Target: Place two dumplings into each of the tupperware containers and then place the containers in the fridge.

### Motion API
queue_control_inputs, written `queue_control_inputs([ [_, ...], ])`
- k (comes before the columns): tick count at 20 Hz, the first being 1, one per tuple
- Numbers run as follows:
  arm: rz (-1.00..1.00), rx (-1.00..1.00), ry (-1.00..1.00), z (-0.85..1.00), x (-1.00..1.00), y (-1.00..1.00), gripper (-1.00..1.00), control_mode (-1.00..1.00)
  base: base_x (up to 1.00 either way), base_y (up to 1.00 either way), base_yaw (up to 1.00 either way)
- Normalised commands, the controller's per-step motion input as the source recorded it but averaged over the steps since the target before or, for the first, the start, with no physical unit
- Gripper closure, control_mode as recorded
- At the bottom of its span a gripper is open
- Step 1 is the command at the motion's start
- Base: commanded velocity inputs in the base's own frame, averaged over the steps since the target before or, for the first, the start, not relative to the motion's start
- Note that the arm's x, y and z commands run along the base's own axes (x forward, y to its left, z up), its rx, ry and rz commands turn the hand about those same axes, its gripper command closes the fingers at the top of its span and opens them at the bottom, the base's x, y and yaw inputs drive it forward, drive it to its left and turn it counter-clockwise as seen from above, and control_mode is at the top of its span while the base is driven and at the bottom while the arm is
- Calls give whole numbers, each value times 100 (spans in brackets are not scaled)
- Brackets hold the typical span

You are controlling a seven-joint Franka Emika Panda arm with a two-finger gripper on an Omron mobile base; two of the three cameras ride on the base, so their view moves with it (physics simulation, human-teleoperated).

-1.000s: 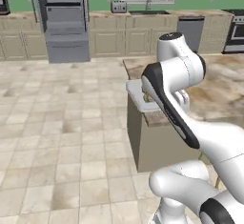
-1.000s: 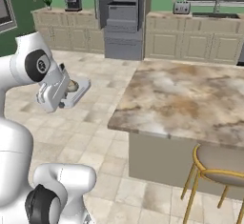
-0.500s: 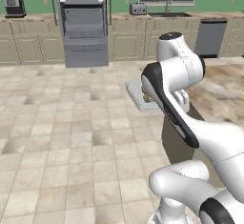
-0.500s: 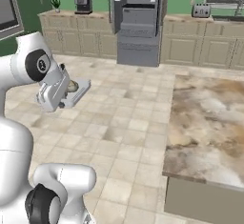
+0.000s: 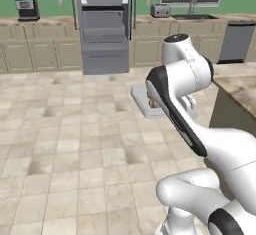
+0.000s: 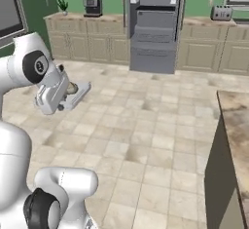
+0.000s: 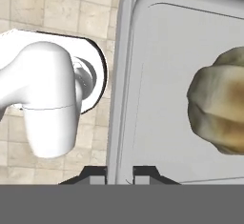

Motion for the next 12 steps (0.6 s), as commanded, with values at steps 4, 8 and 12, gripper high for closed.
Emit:
queue_control_inputs([
  [4, 0, 0, 0, 0, 0, 0, 100, 100, 100, 2, -14],
  [8, 0, 0, 0, 0, 0, 0, 100, 100, 100, 0, -13],
  [12, 0, 0, 0, 0, 0, 0, 100, 100, 100, 0, -7],
])
